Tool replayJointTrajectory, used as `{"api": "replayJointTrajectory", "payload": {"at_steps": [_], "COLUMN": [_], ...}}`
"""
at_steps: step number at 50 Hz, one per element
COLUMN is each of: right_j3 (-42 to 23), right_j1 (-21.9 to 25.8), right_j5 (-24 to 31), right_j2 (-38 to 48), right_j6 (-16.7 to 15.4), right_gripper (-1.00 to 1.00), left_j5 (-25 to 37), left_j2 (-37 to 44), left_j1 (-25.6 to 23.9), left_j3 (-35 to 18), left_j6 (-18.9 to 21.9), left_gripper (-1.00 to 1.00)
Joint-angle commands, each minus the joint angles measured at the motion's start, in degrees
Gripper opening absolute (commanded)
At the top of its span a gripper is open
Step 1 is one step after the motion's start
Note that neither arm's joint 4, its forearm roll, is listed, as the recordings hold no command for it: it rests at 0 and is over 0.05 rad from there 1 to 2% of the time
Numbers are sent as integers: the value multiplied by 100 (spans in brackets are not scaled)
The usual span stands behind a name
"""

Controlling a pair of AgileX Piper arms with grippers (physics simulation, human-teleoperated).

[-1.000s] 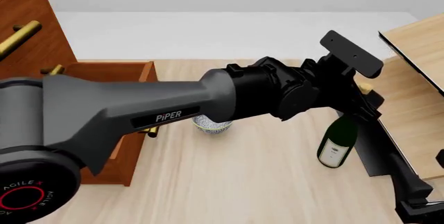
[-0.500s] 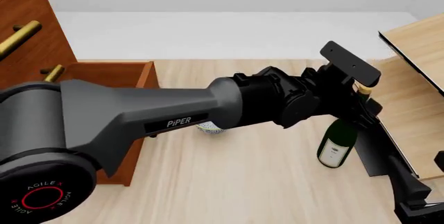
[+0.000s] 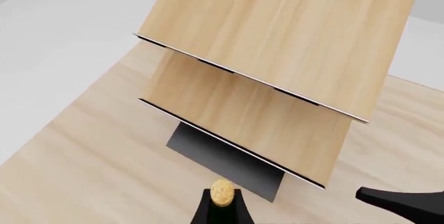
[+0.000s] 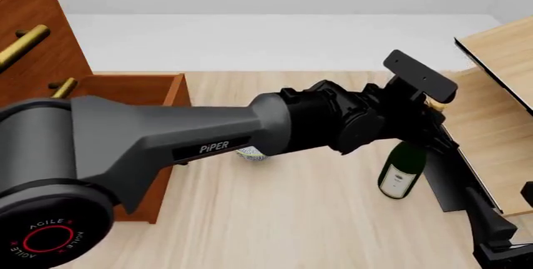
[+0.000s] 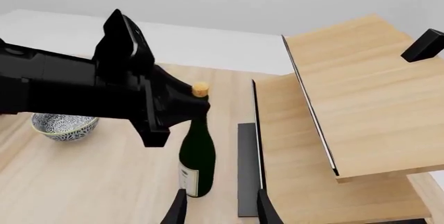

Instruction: Put the wine bottle in the bottom drawer of the cabinet.

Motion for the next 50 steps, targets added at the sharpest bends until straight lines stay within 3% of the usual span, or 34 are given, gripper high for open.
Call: {"api": "replayJointTrajectory", "payload": {"at_steps": [1,13,18,35,50], "right_j3": [0,0,-1,-3,-1], "right_j1": [-3,14,23,112,152], "right_j5": [-10,-45,-72,-149,-218], "right_j2": [1,0,1,3,-3], "right_j6": [-16,-18,-43,-83,-107], "right_gripper": [100,100,100,100,100], "left_j5": [-343,-527,-401,-178,316], "left_j2": [-86,-235,-976,-2355,-3297], "left_j1": [21,144,184,331,588], "left_j3": [307,462,877,1414,1337], "left_j6": [138,280,311,463,689], "left_gripper": [-100,-100,-100,-100,-100]}}
